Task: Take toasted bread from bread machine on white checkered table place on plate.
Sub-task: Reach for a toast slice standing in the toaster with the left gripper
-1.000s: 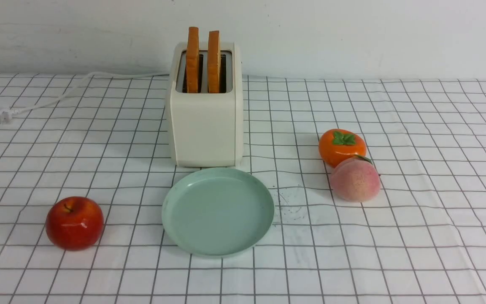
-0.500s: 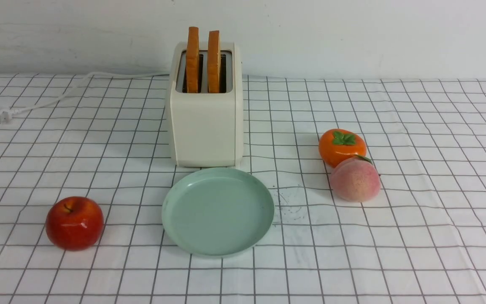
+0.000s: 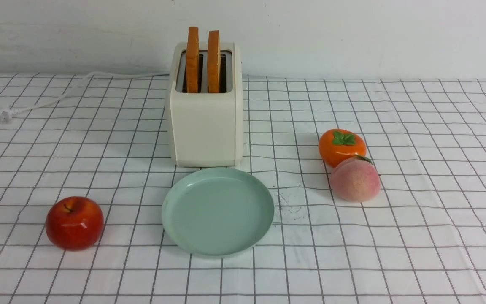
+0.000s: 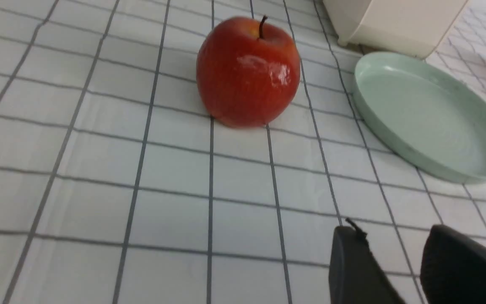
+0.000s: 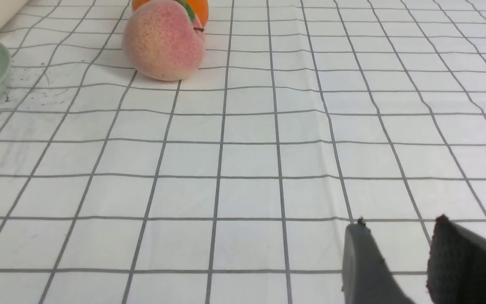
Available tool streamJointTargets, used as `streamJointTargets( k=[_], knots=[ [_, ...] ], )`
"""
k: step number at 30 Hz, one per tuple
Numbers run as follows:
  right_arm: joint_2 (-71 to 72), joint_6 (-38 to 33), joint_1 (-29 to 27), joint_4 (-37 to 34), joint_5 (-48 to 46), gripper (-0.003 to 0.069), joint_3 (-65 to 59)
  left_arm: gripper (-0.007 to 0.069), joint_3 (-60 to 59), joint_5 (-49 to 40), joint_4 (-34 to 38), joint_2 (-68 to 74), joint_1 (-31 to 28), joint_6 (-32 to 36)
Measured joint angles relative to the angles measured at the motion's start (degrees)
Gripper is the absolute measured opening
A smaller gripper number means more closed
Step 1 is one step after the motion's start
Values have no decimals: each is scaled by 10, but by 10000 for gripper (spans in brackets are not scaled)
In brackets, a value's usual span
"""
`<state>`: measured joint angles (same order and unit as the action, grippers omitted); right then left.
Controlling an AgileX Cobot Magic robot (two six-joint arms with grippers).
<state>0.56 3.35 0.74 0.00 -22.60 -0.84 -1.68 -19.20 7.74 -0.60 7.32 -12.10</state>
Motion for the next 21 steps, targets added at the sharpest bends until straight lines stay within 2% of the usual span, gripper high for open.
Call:
streamJointTargets(
  k=[4, 7, 12, 13, 14, 19, 21],
  knots=[
    [0, 0, 0, 0, 0, 240, 0, 237, 0, 43, 30, 0, 0, 0],
    [0, 0, 0, 0, 0, 240, 0, 237, 0, 99, 85, 0, 0, 0],
    [0, 0, 0, 0, 0, 240, 0, 237, 0, 200, 228, 0, 0, 0],
    [0, 0, 0, 0, 0, 240, 0, 237, 0, 202, 234, 0, 0, 0],
    [0, 0, 0, 0, 0, 240, 0, 237, 0, 219, 288, 0, 0, 0],
    [0, 3, 0, 0, 9, 240, -1, 237, 0, 249, 402, 0, 0, 0],
    [0, 39, 0, -63, 50, 240, -7, 230, 8, 244, 441, 0, -1, 6]
  ],
)
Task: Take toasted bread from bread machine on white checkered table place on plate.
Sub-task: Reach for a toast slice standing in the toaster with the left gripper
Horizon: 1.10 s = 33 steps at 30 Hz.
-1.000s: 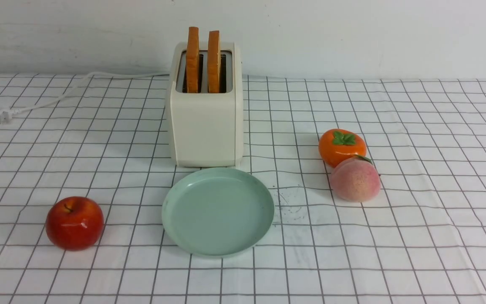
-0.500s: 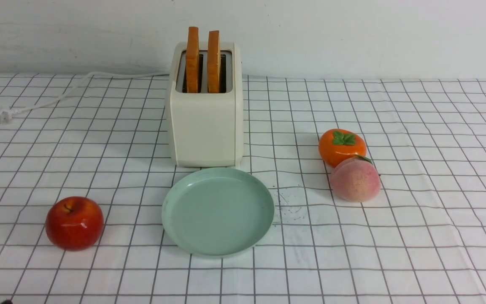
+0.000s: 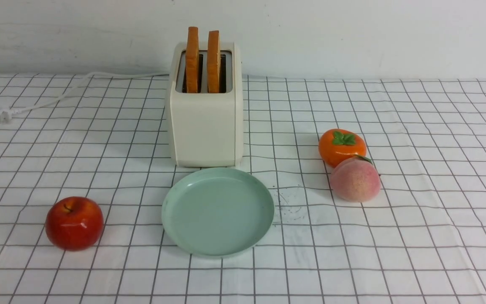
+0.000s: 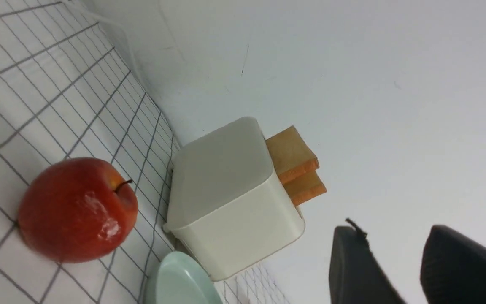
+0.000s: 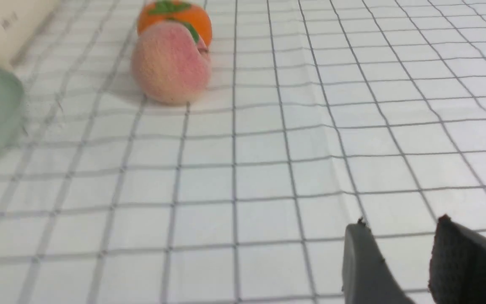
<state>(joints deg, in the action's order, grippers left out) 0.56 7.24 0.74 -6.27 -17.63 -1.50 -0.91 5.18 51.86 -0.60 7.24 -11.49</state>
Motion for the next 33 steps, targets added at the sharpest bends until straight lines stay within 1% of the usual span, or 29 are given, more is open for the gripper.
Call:
streamJointTargets(
  k=[2, 3, 4, 5, 6, 7, 8, 9, 10, 11, 13, 14, 15, 19, 21, 22, 23, 25, 26, 28, 31, 33],
  knots=[
    [0, 35, 0, -54, 40, 240, 0, 208, 24, -27, -5, 0, -1, 29],
    [0, 39, 0, -67, 45, 240, 0, 205, 27, -31, -5, 0, -1, 33],
    [0, 67, 0, -114, 80, 240, 0, 178, 53, -57, -22, 0, -1, 69],
    [0, 78, 0, -140, 101, 240, 0, 155, 72, -75, -34, 0, -1, 96],
    [0, 88, 0, -179, 125, 240, 0, 125, 100, -92, -46, 6, -1, 131],
    [0, 90, 0, -185, 133, 240, 0, 120, 104, -94, -47, 8, -1, 131],
    [0, 97, 0, -222, 161, 239, 0, 76, 133, -107, -53, 29, -1, 169],
    [0, 97, 0, -226, 167, 238, 0, 76, 136, -109, -54, 33, -1, 173],
    [0, 97, 2, -244, 166, 228, 10, 36, 162, -116, -56, 71, -1, 204],
    [0, 96, 3, -245, 163, 225, 15, 33, 165, -116, -57, 71, -1, 208],
    [-6, 72, 15, -233, 105, 194, 70, -6, 206, -126, -59, 142, -1, 251],
    [-24, 48, 22, -218, 66, 167, 124, -13, 231, -131, -60, 185, -1, 269],
    [-28, 38, 25, -211, 60, 162, 132, -13, 236, -134, -61, 200, -1, 271],
    [-164, -84, 46, -153, -148, 78, 349, -13, 368, -190, -62, 375, -1, 335],
    [-218, -119, 46, -145, -229, 60, 414, -13, 424, -203, -60, 449, -1, 365],
    [-224, -126, 46, -145, -237, 57, 429, -13, 429, -203, -60, 457, -1, 368],
    [-260, -142, 48, -142, -289, 50, 473, -13, 460, -205, -56, 506, -1, 383],
    [-294, -150, 51, -141, -316, 48, 506, -13, 501, -205, -51, 552, 3, 401],
    [-322, -153, 53, -141, -333, 48, 532, -13, 540, -203, -48, 599, 17, 417],
    [-351, -156, 54, -141, -343, 48, 551, -13, 584, -201, -51, 651, 47, 433],
    [-393, -157, 54, -140, -347, 48, 571, -13, 636, -195, -79, 720, 96, 444],
    [-428, -157, 54, -140, -347, 48, 590, -12, 668, -186, -103, 764, 114, 445]
  ],
)
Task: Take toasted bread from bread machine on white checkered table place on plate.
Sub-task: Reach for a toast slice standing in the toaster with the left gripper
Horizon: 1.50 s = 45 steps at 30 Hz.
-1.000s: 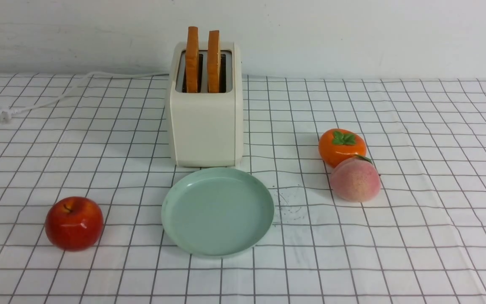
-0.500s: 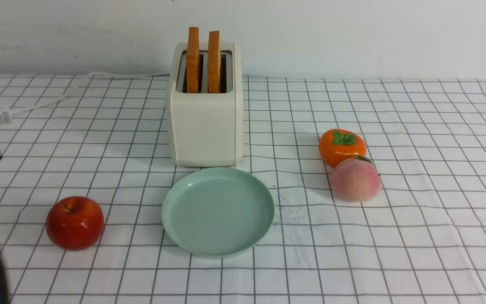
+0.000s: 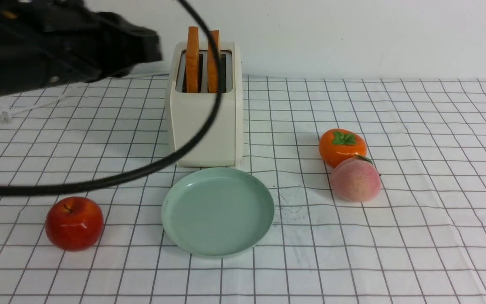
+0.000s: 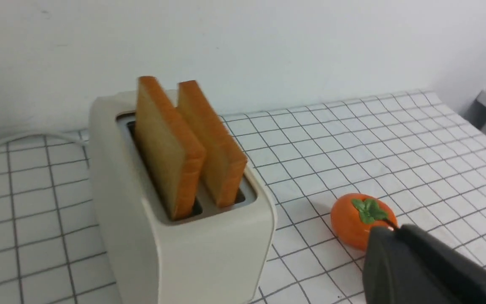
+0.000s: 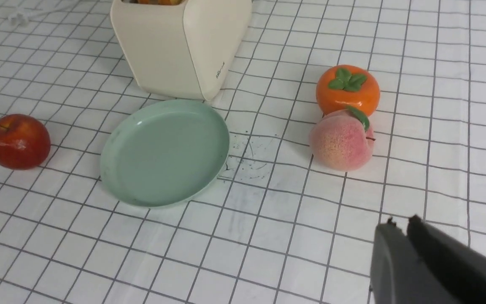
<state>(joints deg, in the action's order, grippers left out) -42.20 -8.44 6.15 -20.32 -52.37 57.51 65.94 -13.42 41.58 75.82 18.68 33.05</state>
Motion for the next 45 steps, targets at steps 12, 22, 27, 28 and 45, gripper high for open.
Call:
streamJointTargets(
  k=[12, 22, 27, 28, 45],
  knots=[
    [-63, -70, 0, -82, 33, 53, 93, 335, 135, 92, -18, 210, 4, 0],
    [-63, -159, 0, -177, 22, 64, 110, 352, 191, 164, -16, 298, 4, 1],
    [-63, -236, 0, -249, 50, 67, 110, 274, 213, 167, -16, 330, 4, 2],
    [-63, -244, 0, -262, 52, 67, 110, 253, 215, 168, -16, 334, 4, 3],
    [-63, -255, 0, -286, 45, 79, 110, -13, 220, 200, -14, 330, 4, 3]
  ],
)
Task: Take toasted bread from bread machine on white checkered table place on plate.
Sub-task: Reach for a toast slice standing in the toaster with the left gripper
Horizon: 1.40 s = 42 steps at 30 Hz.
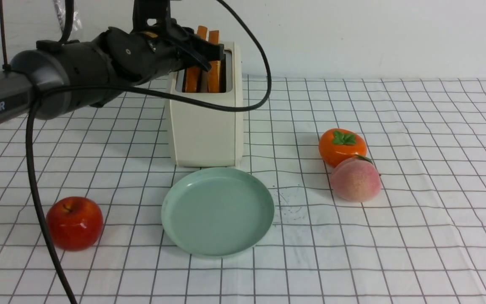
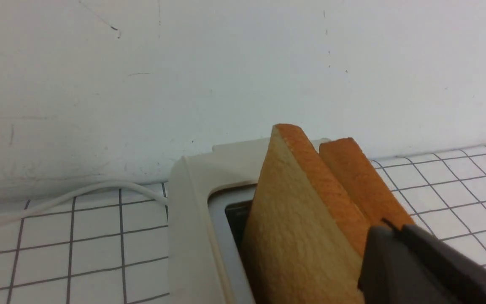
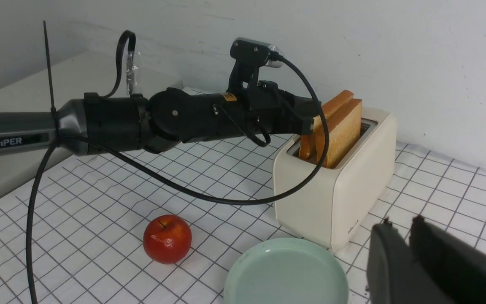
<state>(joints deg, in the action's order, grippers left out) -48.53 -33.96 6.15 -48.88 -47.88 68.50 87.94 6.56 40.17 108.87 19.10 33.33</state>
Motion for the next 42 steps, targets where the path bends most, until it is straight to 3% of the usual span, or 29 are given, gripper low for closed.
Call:
streamJointTargets(
  k=[11, 18, 21, 25, 28, 32, 42],
  knots=[
    [0, 0, 0, 0, -9, 87, 0, -13, 3, 14, 0, -63, 0, 0],
    [0, 0, 0, 0, -28, 89, 0, 0, 3, -87, 0, -59, 0, 0],
    [0, 0, 0, 0, -28, 92, 0, 101, 3, -125, 0, -54, -1, 0],
    [0, 0, 0, 0, -40, 94, 0, 300, 3, -124, 3, -51, -8, 0],
    [1, 0, 0, 0, -46, 95, 0, 387, 3, -121, 8, -48, -14, 0],
    [1, 0, 0, -1, -47, 95, 0, 423, 3, -128, 9, -31, -17, 0],
    [1, 0, 0, -5, -41, 95, 0, 394, 7, -84, 13, 12, -15, 26]
  ],
)
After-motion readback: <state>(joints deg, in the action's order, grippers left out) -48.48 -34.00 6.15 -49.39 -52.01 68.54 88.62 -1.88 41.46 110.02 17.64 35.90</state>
